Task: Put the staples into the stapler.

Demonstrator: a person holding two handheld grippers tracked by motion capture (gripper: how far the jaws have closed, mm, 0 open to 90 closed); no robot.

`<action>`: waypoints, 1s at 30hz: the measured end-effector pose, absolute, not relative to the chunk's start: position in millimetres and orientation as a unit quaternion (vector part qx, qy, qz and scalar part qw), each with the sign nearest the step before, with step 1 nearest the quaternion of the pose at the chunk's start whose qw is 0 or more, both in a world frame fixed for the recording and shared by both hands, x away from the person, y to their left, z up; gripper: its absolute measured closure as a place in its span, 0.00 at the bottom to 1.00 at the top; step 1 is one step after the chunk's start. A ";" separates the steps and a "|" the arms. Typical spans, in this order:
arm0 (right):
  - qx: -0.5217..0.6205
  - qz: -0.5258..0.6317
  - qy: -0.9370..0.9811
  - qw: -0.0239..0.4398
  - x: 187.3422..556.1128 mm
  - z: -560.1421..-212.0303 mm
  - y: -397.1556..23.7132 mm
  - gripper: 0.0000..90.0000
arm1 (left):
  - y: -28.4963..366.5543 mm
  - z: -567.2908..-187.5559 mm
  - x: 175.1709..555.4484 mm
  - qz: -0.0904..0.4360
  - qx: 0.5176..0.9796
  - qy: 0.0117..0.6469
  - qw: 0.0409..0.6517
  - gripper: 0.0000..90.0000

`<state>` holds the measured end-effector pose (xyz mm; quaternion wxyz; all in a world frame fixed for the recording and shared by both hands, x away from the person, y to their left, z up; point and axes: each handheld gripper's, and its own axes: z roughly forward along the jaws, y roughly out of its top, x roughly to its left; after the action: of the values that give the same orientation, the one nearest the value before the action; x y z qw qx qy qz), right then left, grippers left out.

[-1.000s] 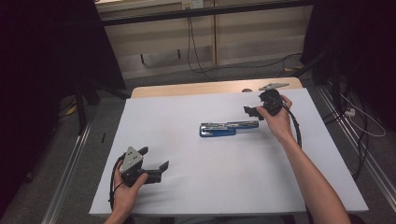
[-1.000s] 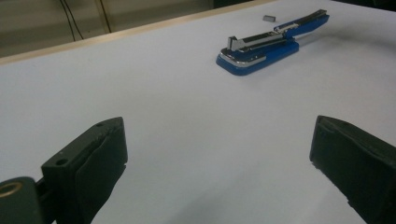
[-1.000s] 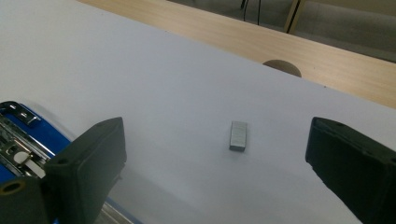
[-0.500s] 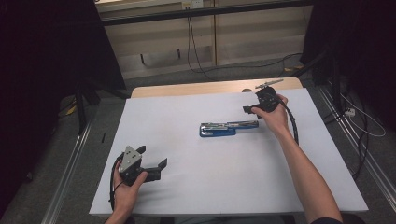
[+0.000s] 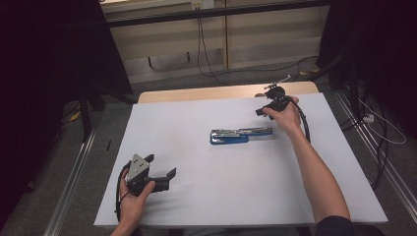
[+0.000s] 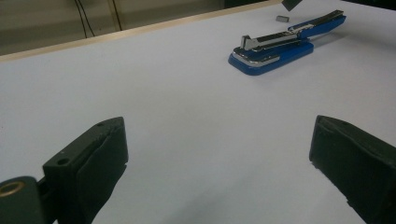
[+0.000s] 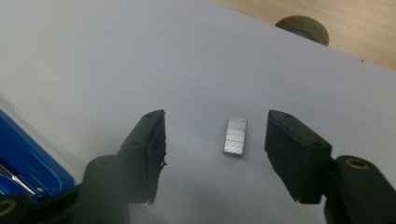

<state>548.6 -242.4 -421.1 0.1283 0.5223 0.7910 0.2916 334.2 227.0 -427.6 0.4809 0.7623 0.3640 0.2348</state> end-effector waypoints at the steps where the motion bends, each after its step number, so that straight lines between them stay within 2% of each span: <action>1: 0.522 0.284 0.794 0.126 550.3 -421.8 -242.8 0.45 | 226.9 -427.6 334.0 0.234 0.762 0.364 0.481 0.05; 3: 0.522 0.281 0.796 0.120 552.8 -422.8 -243.4 0.49 | 226.7 -427.7 333.8 0.232 0.762 0.365 0.482 0.05; 5: 0.517 0.275 0.802 0.118 555.1 -423.8 -244.6 0.57 | 226.4 -428.0 334.1 0.232 0.762 0.365 0.482 0.05; 15: 0.521 0.250 0.808 0.110 564.0 -433.4 -248.2 0.72 | 225.7 -429.2 335.4 0.230 0.768 0.358 0.479 0.05; 30: 0.510 0.232 0.821 0.113 568.6 -437.6 -241.3 0.83 | 225.3 -429.7 335.6 0.226 0.770 0.355 0.480 0.05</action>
<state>568.6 -241.3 -437.6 0.1127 0.5099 0.8206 0.2322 335.6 225.3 -429.7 0.4801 0.7697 0.3549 0.2259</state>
